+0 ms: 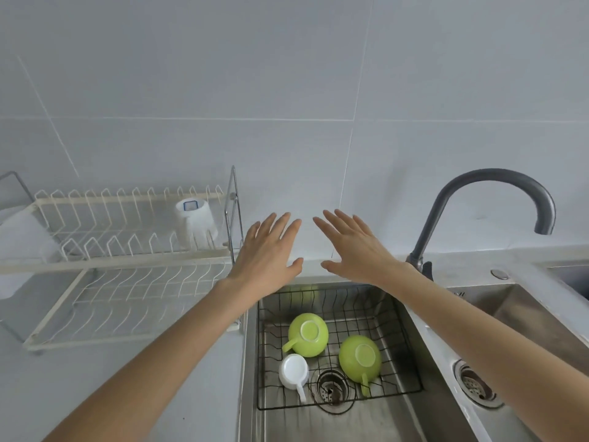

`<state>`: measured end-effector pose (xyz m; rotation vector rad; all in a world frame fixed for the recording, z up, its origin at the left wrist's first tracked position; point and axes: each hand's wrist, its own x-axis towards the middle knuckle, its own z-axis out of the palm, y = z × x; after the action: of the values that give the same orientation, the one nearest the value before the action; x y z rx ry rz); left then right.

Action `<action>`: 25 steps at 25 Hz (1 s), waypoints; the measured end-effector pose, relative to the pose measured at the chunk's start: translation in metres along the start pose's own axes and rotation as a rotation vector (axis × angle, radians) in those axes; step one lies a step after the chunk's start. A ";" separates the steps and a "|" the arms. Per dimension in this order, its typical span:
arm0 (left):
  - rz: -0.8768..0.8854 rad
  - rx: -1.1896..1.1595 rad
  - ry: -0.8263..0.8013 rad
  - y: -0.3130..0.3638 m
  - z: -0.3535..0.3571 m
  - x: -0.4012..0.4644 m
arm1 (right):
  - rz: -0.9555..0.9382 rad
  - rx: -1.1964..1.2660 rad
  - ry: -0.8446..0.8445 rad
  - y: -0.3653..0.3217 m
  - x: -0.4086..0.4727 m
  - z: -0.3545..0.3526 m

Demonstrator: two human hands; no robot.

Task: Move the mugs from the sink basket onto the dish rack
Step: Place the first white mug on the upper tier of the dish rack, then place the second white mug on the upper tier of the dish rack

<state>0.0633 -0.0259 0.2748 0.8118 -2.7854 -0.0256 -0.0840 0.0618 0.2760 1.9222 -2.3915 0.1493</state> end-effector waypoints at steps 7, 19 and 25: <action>-0.073 -0.110 -0.242 0.010 0.075 -0.014 | 0.046 0.125 -0.160 0.023 -0.031 0.080; -0.172 -0.192 -0.628 -0.005 0.184 -0.029 | 0.054 0.251 -0.397 0.030 -0.030 0.189; -0.257 -0.226 -0.748 -0.011 0.238 -0.032 | 0.109 0.333 -0.584 0.025 -0.023 0.238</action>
<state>0.0395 -0.0305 0.0361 1.2993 -3.2069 -0.8324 -0.1015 0.0610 0.0363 2.2211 -3.0088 -0.0163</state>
